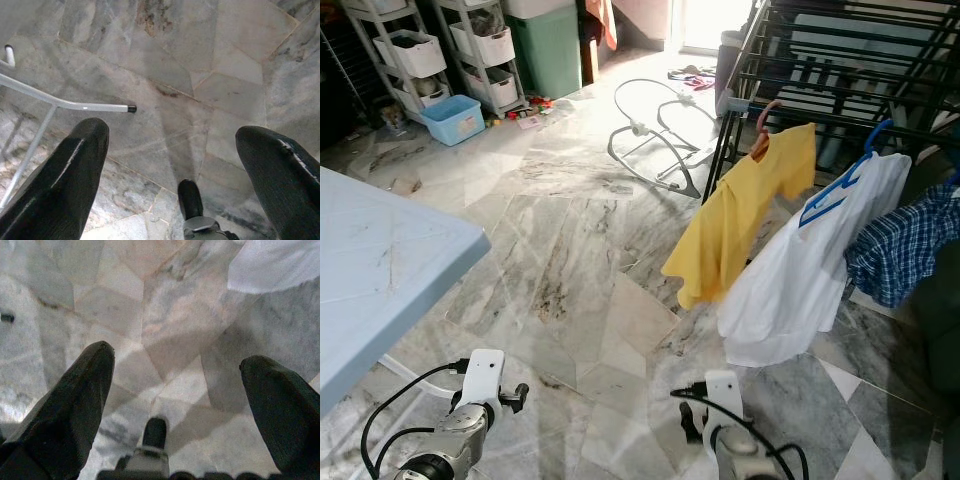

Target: Hang hanger

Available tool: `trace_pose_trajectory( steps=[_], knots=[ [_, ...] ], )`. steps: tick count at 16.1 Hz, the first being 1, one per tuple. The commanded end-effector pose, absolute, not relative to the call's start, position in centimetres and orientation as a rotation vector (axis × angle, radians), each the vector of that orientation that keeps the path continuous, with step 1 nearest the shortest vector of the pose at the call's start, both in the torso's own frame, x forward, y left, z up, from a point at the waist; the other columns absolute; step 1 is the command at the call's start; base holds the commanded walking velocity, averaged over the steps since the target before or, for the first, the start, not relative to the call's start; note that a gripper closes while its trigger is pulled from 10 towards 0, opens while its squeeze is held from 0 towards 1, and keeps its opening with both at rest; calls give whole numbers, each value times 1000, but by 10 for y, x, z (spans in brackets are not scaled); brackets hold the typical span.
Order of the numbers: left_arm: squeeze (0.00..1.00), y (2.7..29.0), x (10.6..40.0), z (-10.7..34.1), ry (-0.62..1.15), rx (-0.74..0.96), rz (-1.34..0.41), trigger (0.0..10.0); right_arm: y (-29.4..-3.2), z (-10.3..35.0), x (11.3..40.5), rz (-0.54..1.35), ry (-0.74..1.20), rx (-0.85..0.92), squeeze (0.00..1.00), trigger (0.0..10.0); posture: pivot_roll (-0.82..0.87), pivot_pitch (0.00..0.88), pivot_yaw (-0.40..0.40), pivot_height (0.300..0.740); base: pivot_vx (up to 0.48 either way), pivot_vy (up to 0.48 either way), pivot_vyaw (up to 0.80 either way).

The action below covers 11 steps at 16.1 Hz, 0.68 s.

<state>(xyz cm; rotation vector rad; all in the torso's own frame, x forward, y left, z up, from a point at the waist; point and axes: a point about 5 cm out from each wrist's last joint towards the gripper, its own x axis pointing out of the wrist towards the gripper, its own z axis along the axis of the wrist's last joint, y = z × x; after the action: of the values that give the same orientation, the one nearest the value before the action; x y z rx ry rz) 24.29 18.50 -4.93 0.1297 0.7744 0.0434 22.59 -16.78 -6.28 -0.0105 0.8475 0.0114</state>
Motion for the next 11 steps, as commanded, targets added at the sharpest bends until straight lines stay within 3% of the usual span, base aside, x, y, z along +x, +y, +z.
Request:
trace_pose_trajectory(
  steps=[1,3,6,11],
  knots=[
    [0,186,252,-42,731,167,4,10000,-172,-54,238,-20,795,4,0,10000,-125,0,-4,740,0,0,0],
    [0,187,282,-16,616,193,-79,10000,-184,-25,275,-69,657,31,0,10000,-126,0,-2,740,0,0,0],
    [0,177,336,47,357,307,-238,10000,-198,39,332,-117,404,-73,0,10000,-116,0,-1,740,0,0,0],
    [0,182,365,108,82,339,-258,10000,-180,98,368,34,149,-122,0,10000,-125,0,10,740,0,0,0]
  ],
)
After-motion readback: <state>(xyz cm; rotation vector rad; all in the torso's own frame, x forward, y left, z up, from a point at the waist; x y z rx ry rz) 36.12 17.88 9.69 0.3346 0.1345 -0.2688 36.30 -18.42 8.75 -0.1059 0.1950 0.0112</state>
